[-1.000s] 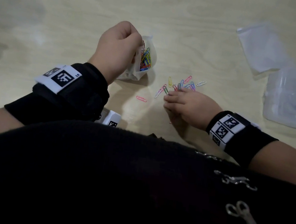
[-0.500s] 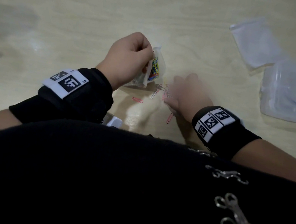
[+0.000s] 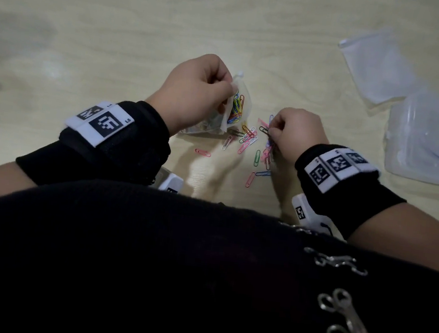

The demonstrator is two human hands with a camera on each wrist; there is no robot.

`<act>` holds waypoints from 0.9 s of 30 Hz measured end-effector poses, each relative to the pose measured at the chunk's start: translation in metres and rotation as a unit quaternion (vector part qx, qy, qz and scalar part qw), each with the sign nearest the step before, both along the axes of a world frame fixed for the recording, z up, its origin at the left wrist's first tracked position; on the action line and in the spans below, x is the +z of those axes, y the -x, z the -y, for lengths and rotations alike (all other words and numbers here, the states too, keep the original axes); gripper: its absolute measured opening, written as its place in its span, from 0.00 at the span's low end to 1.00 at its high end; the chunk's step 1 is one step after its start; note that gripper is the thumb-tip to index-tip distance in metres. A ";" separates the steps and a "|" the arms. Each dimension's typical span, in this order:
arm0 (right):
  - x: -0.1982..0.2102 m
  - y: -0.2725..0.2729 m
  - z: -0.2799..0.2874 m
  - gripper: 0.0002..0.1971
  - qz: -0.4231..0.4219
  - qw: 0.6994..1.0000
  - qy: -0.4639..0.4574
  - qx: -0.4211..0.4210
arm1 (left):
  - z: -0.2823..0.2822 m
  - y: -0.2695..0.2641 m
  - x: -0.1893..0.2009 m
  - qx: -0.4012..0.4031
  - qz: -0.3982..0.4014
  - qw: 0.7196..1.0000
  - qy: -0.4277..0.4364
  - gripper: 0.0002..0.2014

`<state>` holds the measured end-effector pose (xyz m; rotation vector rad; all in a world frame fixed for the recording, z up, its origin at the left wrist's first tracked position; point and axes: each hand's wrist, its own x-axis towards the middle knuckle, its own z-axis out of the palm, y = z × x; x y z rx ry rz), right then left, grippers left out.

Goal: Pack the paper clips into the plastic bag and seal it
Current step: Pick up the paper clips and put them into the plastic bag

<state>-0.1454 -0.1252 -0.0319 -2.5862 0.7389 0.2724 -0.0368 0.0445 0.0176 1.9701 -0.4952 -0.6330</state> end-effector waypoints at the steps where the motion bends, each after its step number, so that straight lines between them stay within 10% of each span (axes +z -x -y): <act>1: 0.004 -0.002 0.002 0.05 0.003 0.999 -0.024 -0.025 | 0.000 0.000 0.000 0.002 0.000 1.000 0.000 0.09; 9: 0.054 -0.025 -0.010 0.12 0.136 0.902 -0.366 -0.185 | -0.003 0.001 -0.004 0.011 -0.009 1.000 -0.014 0.09; 17: 0.074 -0.040 -0.036 0.10 0.098 0.973 -0.208 -0.006 | -0.002 0.004 -0.002 0.056 -0.035 0.998 -0.002 0.04; 22: 0.067 -0.030 -0.023 0.10 0.153 0.964 -0.199 -0.087 | -0.007 -0.001 -0.002 0.102 -0.037 0.994 0.022 0.03; 27: 0.015 -0.009 -0.025 0.31 -0.068 0.989 -0.085 -0.105 | -0.008 -0.006 0.003 0.153 -0.019 0.986 0.057 0.06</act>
